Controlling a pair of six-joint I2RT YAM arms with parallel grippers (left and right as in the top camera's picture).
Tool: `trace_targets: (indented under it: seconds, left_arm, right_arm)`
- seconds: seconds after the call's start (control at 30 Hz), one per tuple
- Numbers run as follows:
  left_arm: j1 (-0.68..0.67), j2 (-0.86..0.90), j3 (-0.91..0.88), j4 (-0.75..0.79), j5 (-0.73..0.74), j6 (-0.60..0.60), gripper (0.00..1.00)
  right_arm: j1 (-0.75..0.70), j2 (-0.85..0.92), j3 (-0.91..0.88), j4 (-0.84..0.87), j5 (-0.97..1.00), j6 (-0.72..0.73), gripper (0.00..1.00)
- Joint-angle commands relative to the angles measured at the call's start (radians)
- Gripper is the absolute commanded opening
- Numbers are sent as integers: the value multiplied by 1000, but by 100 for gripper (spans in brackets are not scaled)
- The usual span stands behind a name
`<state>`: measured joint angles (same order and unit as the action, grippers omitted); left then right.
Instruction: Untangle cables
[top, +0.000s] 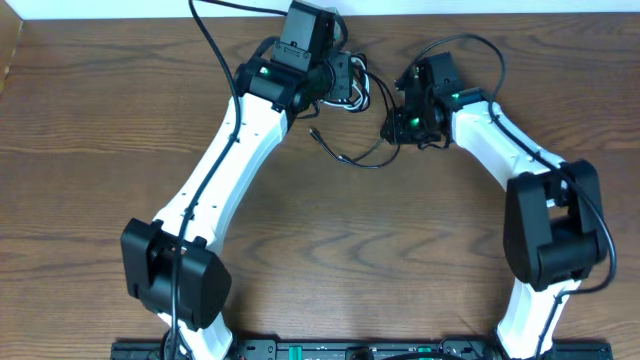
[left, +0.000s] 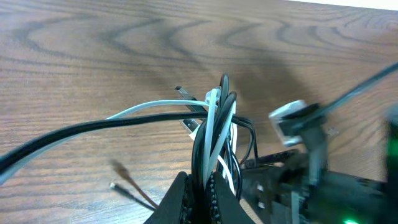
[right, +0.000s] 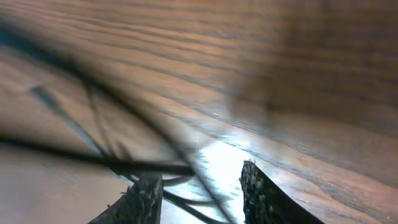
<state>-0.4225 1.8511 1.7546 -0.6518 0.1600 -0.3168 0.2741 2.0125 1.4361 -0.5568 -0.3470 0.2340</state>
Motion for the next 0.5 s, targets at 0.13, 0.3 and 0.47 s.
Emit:
trace_targets:
  seconds: [0.13,0.3,0.47]
  left_arm:
    - [1,8,8,-3,15,-2,7]
    - [2,8,8,-2,126,2,7]
    - [2,8,8,7,238,2,7]
  right_arm:
    - [2,-211,8,-2,-79,-56,40]
    - [2,-278,8,0,-79,-4,44]
    - [2,-263,8,-2,-76,94,41]
